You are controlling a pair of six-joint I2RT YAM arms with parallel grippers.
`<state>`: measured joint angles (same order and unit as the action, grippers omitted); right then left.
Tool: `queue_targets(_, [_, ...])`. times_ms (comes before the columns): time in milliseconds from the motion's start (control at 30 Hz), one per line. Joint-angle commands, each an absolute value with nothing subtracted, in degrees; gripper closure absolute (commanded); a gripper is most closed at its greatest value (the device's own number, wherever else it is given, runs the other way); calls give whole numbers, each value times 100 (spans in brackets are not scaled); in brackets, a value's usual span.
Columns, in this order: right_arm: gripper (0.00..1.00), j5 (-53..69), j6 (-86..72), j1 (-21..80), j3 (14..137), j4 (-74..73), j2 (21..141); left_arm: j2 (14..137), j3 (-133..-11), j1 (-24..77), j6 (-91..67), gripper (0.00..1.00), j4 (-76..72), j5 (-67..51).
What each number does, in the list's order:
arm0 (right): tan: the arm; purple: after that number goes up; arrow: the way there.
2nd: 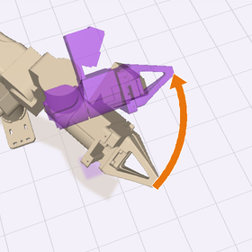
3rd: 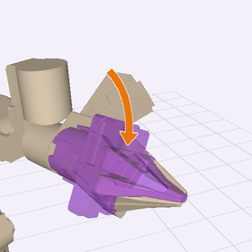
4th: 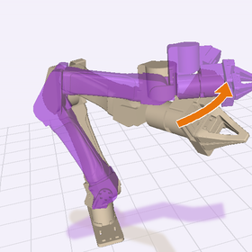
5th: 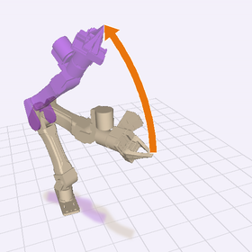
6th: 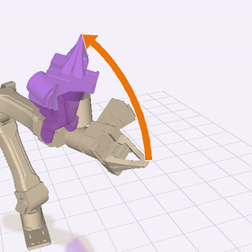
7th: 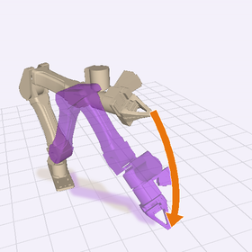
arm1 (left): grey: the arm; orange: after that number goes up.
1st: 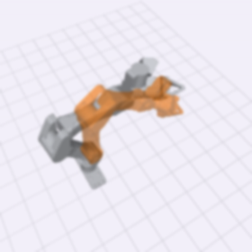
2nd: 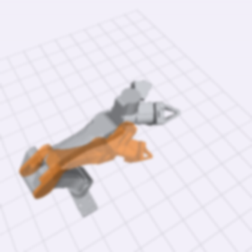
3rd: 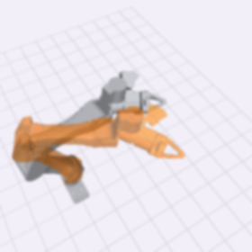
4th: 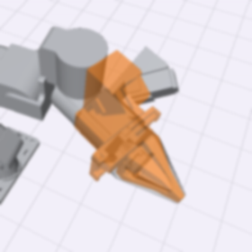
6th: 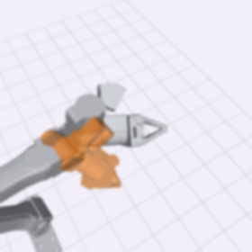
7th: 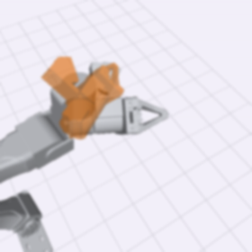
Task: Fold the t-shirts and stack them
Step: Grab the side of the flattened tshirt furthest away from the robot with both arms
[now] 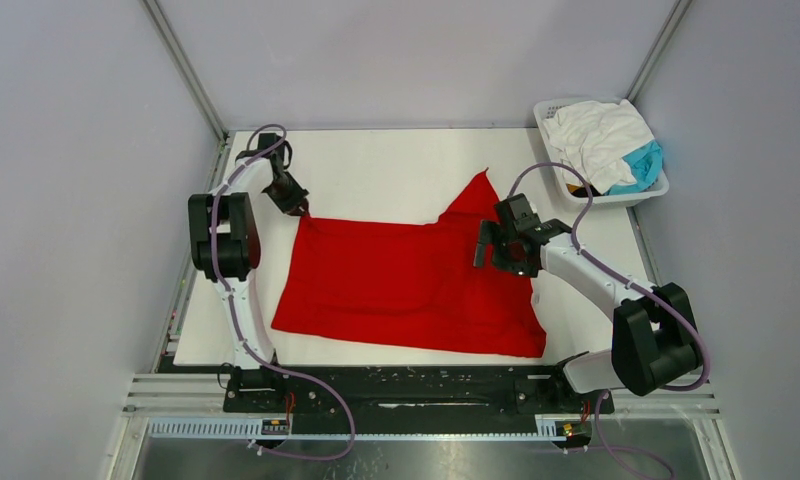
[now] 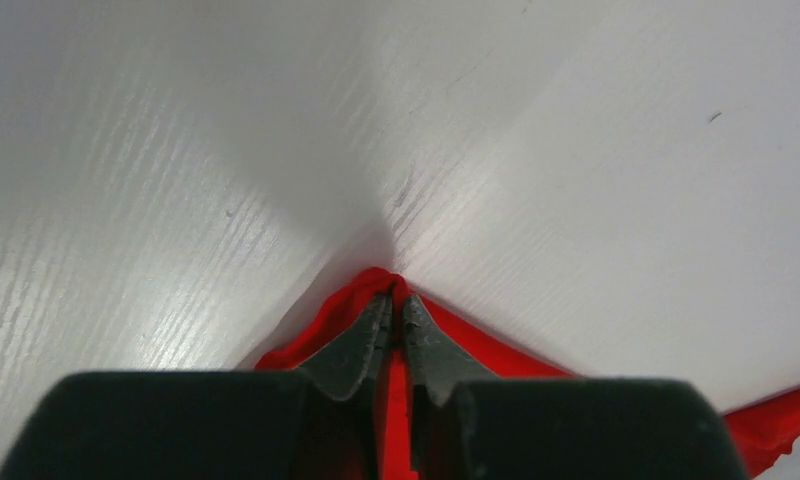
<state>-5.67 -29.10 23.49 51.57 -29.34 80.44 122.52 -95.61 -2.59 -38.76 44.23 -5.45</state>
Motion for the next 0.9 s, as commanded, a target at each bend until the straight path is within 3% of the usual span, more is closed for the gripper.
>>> queue_targets(0, [1,-857,-2822,2285,5326,-2999,8070,12357,-9913,-214,-3721,93,4590,-600])
queue_targets(167, [1,-954,-2793,2264,5386,-3004,8102,12363,-10173,-209,-3621,100,4800,-445])
queue_targets(367, [1,-1221,-2725,2043,6116,-2992,8525,12181,-10073,-202,-3549,100,4867,-503])
queue_targets(867, [1,-565,-2925,1420,10452,-3460,12201,11602,-9234,-205,-3471,100,4415,-791])
